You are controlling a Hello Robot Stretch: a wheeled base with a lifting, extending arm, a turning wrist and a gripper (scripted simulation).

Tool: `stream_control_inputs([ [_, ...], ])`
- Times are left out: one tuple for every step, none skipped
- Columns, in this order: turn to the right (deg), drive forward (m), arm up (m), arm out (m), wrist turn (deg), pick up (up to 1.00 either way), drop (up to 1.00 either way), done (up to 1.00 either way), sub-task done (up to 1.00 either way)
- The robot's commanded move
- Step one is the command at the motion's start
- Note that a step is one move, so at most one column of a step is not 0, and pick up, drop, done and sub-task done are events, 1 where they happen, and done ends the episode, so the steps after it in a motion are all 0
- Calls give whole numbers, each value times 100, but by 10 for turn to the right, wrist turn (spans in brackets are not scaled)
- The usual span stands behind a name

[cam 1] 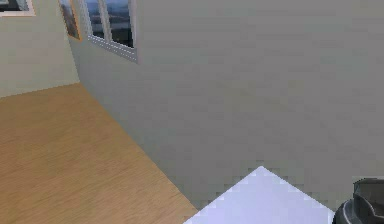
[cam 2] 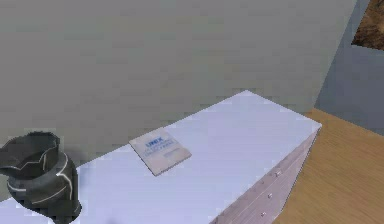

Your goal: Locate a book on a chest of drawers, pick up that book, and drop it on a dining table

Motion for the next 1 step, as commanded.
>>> stream_control_inputs([
  [0, 0, 50, 0, 0, 0, 0, 0, 0],
])
